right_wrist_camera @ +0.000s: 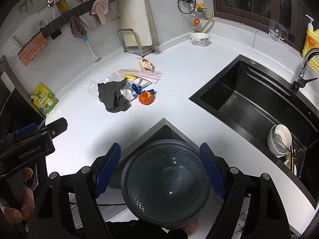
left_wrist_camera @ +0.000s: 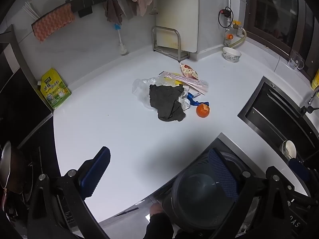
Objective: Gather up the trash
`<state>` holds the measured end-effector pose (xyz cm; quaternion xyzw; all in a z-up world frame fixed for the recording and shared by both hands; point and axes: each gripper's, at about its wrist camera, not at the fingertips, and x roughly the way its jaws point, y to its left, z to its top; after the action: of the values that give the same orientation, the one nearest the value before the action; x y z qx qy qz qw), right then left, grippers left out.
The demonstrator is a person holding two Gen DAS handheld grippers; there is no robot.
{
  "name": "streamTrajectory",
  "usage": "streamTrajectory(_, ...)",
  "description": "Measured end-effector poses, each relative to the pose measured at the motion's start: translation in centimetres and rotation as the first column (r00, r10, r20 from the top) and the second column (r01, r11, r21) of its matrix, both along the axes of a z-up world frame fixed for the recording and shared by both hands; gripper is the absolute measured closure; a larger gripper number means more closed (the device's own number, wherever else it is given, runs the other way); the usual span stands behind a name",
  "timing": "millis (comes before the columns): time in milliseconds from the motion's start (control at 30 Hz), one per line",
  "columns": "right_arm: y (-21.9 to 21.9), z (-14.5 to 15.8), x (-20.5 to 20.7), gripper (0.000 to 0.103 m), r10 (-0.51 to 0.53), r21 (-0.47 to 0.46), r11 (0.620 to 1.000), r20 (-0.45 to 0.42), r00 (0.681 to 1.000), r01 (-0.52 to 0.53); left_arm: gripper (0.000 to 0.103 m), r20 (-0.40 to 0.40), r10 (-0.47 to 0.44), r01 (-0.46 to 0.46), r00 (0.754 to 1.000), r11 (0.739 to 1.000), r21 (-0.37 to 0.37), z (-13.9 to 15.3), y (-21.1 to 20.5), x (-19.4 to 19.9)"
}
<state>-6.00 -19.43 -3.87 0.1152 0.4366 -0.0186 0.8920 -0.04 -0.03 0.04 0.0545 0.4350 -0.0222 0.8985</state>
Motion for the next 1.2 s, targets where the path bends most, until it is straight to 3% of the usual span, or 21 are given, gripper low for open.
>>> streamTrajectory(267,-0.04,0.02,0.0,0.026,-0.003,-0.004,1.0,-0.001,1.0,0.003,0.006,-0.024,0.001,-0.001,1.0,1.0,-0.008,-0.18,0.12,0.75)
streamTrajectory(300,-0.01,0.01,-0.04,0.026,-0.002,-0.004,1.0,-0.001,1.0,0.002,0.006,0.007,-0.001,0.001,1.0,1.0,0.0,-0.07,0.0,0.01)
streamTrajectory(1200,-0.18,-0.1,-0.03,0.026,-0.008,-0.001,1.0,0.002,1.0,0.008,0.006,0.008,-0.002,0.002,1.0,1.0,0.005,0.45,0.12,0.0)
